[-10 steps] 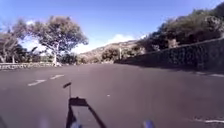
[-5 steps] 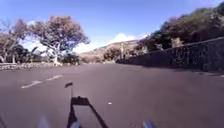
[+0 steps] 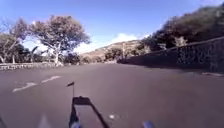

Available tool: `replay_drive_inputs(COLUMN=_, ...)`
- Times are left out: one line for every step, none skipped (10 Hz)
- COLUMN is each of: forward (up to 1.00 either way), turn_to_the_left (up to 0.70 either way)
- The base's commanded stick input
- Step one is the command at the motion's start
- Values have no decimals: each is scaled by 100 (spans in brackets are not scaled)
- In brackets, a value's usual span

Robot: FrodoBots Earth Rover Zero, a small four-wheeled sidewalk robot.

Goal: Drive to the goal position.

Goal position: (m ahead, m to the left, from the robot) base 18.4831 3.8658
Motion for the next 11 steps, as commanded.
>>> replay_drive_inputs(forward=70, turn_to_the_left=0)
replay_drive_inputs(forward=70, turn_to_the_left=0)
replay_drive_inputs(forward=70, turn_to_the_left=0)
replay_drive_inputs(forward=70, turn_to_the_left=0)
replay_drive_inputs(forward=70, turn_to_the_left=0)
replay_drive_inputs(forward=70, turn_to_the_left=0)
replay_drive_inputs(forward=70, turn_to_the_left=0)
replay_drive_inputs(forward=70, turn_to_the_left=0)
replay_drive_inputs(forward=70, turn_to_the_left=0)
replay_drive_inputs(forward=70, turn_to_the_left=0)
replay_drive_inputs(forward=70, turn_to_the_left=0)
